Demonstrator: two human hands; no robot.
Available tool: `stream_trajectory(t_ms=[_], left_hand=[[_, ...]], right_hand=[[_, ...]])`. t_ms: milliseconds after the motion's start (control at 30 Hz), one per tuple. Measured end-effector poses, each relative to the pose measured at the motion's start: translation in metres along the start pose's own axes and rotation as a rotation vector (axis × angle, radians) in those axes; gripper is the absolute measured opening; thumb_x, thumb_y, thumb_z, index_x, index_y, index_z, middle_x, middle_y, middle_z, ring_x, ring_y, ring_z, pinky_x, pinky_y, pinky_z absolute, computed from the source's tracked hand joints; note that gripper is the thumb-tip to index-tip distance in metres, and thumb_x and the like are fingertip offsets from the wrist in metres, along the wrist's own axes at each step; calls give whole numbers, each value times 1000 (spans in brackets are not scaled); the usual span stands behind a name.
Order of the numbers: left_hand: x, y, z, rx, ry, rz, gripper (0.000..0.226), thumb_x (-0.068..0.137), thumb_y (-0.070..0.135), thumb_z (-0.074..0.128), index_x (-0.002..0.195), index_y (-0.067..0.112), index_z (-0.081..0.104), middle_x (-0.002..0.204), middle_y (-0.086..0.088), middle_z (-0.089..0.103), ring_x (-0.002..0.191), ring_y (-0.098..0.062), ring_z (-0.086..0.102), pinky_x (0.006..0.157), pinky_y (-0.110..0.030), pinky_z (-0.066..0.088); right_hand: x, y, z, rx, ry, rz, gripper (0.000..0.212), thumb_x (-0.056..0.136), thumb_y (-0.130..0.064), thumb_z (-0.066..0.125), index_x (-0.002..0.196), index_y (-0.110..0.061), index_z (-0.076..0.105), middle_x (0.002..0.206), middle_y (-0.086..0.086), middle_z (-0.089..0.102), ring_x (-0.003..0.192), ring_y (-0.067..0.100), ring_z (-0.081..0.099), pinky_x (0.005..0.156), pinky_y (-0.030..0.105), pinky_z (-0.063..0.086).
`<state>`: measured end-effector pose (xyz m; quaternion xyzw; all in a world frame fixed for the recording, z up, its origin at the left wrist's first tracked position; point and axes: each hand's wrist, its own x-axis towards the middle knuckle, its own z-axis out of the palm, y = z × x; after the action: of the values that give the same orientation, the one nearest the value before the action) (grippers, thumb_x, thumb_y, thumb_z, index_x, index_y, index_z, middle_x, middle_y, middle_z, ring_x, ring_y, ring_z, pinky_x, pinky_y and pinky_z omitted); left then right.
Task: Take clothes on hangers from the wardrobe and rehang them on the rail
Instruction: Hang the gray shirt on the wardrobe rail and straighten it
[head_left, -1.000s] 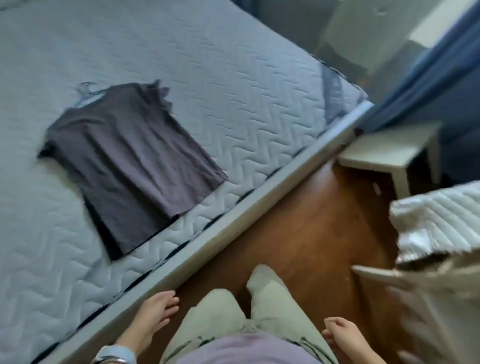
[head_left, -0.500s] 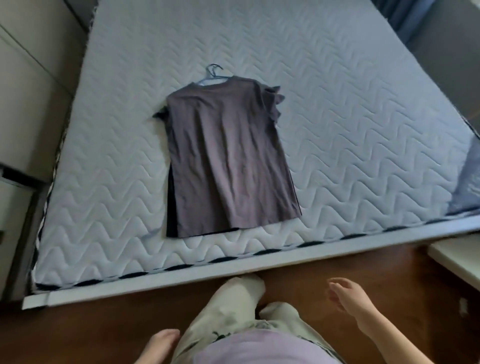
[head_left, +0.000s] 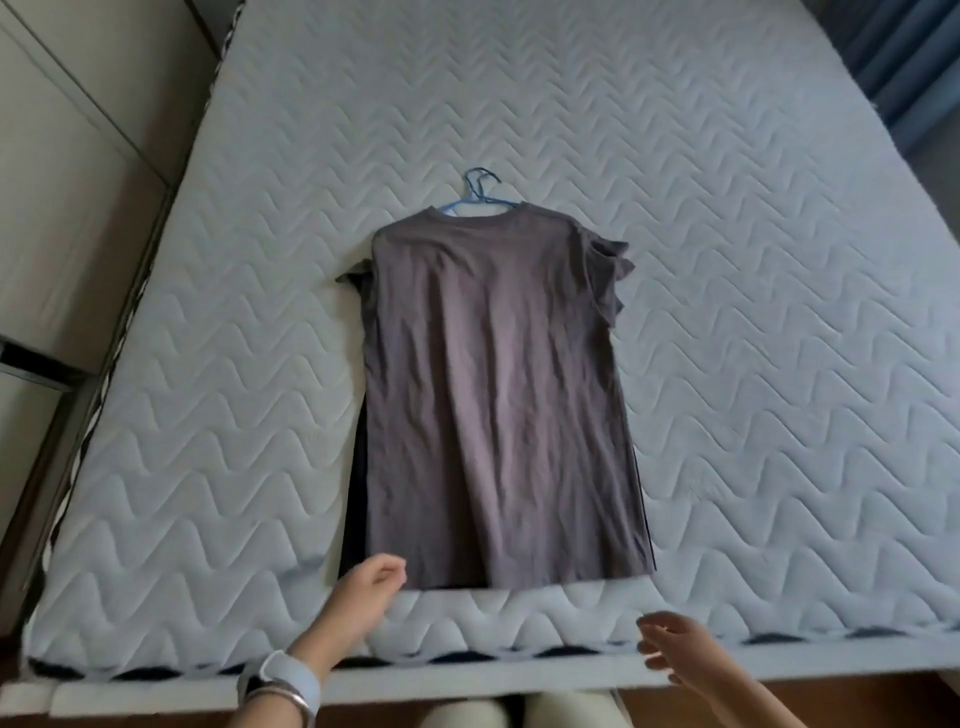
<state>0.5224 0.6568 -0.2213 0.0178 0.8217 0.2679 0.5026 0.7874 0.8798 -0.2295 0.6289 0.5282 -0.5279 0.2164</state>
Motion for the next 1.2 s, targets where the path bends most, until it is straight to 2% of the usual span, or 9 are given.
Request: stream_trajectory(t_ms=[100,200,367,500,667,833,967,1100,1200], left_hand=[[65,60,-4,56,85,127,20,90,12,53,108,15,60,113,-13,65,111,-25,59,94,-27,42],[143,125,-4,115,174,254,32,91,13,51,122,5,55,125,-14,60,118,-25,55,98,-28,39],[271,213,-2,380,307,477,44,93,19,46,136,9,40,146,-10,40,141,-25,25,113,-33,22],[369,242,3,694,419,565,56,94,41,34,144,17,24,157,-6,14,146,-21,5,117,-41,6],[437,251,5,910,536,632,60,86,47,28,137,19,40,147,-9,40,137,-27,36,108,-52,23],[447,241,6,898,631,718,54,85,40,37,136,22,40,145,-6,43,135,-22,30,107,-51,22],[449,238,6,900,632,743,53,84,36,39,135,22,41,145,-6,43,136,-21,29,107,-51,22],[449,236,8,904,655,770,52,85,34,39,136,22,38,145,-5,42,137,-21,28,108,-51,22],[450,238,11,869,672,792,52,85,33,39,136,22,38,145,-5,43,136,-21,29,108,-51,22]], right_hand=[[51,-72,-12,-77,15,-94,18,88,2,49,75,-2,62,58,5,54,46,10,52,47,14,41],[114,-148,-20,-169,45,-228,26,83,-13,52,59,-20,59,61,3,57,68,19,54,66,26,39],[195,-277,-21,-238,156,-394,19,88,-14,51,97,-13,68,97,10,70,90,24,64,75,24,44],[253,-365,-21,-385,300,-564,25,90,-20,50,107,-11,66,111,10,69,108,28,59,89,29,42],[324,-474,-26,-528,435,-798,33,88,-19,51,120,-11,59,125,14,55,118,31,49,100,37,40],[378,-571,-20,-661,488,-929,48,92,-21,46,138,-10,38,143,12,37,132,30,35,109,41,31],[407,-619,-13,-785,500,-916,48,93,-15,39,140,-10,31,145,14,38,132,33,37,109,41,26],[414,-632,-18,-856,619,-915,29,92,-12,42,116,-6,57,117,20,60,108,38,54,93,39,38],[396,-625,-26,-817,647,-946,25,94,-14,43,109,-2,59,111,22,61,102,40,55,78,38,41]])
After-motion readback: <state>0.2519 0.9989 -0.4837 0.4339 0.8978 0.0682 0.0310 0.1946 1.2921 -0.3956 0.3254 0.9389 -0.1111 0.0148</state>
